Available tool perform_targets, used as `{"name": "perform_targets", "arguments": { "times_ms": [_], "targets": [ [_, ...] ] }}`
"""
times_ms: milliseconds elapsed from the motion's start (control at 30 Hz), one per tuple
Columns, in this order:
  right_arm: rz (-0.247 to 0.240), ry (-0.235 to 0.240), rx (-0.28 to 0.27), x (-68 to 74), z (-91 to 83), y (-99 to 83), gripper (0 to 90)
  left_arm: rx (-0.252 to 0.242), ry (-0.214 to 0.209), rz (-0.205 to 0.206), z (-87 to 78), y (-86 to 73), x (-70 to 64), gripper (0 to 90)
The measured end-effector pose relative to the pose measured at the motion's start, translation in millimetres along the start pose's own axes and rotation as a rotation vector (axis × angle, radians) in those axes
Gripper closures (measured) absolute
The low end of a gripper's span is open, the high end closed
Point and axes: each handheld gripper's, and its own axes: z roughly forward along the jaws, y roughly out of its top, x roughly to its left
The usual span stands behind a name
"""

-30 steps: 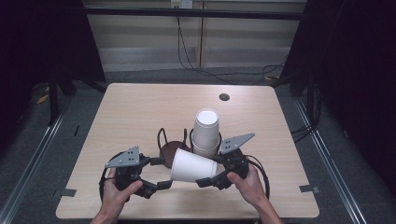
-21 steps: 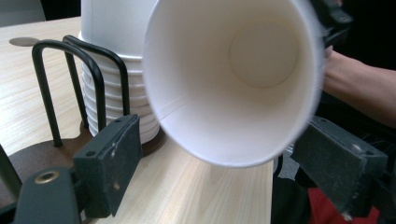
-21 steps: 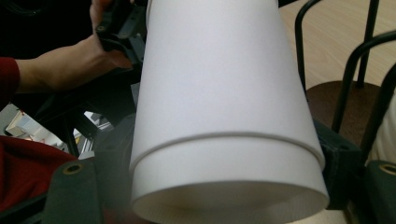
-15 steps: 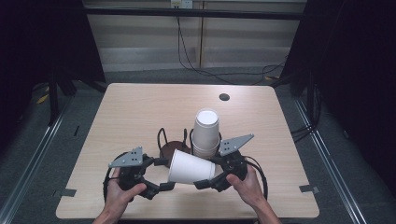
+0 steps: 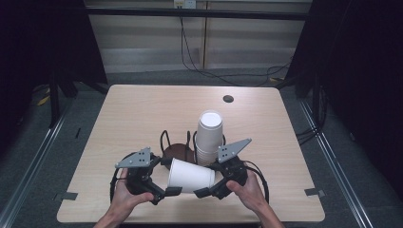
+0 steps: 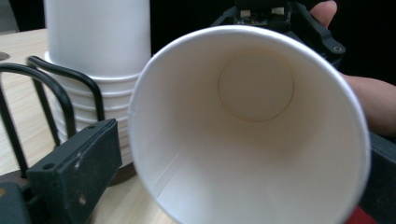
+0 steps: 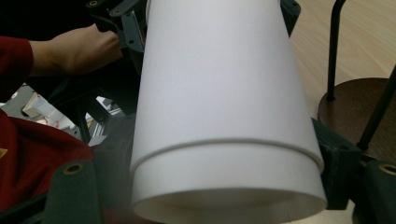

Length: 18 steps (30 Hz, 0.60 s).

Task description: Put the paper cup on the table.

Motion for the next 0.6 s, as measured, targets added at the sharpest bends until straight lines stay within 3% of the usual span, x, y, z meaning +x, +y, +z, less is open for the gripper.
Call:
{"name": "perform_targets", "arguments": {
  "times_ms": [233,600],
  "targets": [
    [-0.005,0.005,0.004,0.2,2.5,-0.6,25.1,0.007,-0.015,0.005,3.6,-0.1,-3.3,5.4],
    [-0.010,0.015,0.011,-2.2,3.5,-3.1,24.8,0.000,-0.012,0.018,5.5,1.0,-3.7,5.6]
  ]
}}
